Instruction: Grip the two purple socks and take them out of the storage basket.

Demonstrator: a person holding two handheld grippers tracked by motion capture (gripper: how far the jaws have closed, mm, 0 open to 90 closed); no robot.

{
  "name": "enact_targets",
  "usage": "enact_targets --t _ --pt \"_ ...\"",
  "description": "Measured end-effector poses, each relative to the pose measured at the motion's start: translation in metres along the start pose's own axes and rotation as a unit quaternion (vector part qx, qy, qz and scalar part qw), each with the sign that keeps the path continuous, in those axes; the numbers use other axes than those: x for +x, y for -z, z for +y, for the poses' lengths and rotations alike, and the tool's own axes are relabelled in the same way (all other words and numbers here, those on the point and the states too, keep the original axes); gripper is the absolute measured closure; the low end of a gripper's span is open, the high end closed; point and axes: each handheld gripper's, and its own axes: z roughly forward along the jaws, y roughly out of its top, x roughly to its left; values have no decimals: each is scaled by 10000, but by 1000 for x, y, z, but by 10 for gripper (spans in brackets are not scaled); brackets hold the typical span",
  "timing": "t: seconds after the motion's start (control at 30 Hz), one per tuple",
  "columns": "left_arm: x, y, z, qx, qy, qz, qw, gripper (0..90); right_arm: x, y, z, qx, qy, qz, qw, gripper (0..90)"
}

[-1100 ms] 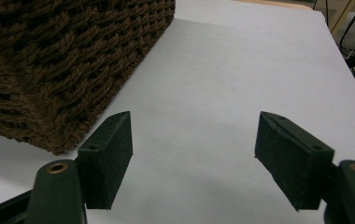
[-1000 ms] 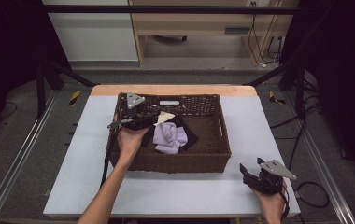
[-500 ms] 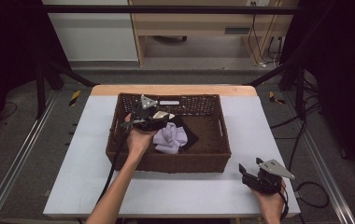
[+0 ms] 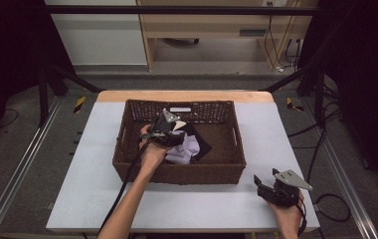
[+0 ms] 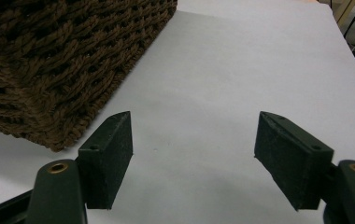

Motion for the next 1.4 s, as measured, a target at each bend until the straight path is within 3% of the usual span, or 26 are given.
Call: enact_targets --t 0.2,0.4,0.5,0.67,0.77,0.8,0.83,0.97,1.07,1.13,1.23,1.4 --pt "-1 -3 -1 293 -92 40 9995 438 0 0 0 -4 -10 -2 10000 279" --pt "-3 -7 -2 544 -145 -124 9983 397 0 0 0 31 -7 5 10000 279" --pt "-4 -10 -2 687 -177 -144 9974 346 0 0 0 32 -5 -4 10000 276" --pt "-5 -15 -3 952 -181 -199 9951 344 1 -1 0 33 30 -8 10000 275" --pt "-6 -18 -3 1132 -189 -245 9931 404 1 -1 0 47 38 -7 10000 274" --pt "-6 -19 -3 1184 -176 -307 9923 502 1 -1 0 46 29 -6 10000 274" --pt "-6 -20 -3 1244 -181 -368 9914 502 1 -1 0 46 29 -6 10000 274" --pt "-4 -21 -3 1382 -80 -514 9890 725 1 0 0 51 31 2 10000 275" --pt "-3 -20 -3 1343 -29 -513 9896 830 1 0 0 42 45 9 10000 279" --pt "-3 -18 -3 1263 3 -474 9909 843 1 0 0 43 44 25 10000 286" --pt "-1 -13 -1 950 82 -437 9945 850 1 0 0 55 41 39 10000 295" --pt "4 -1 1 368 203 -389 9984 852 1 1 0 58 37 55 10000 300"
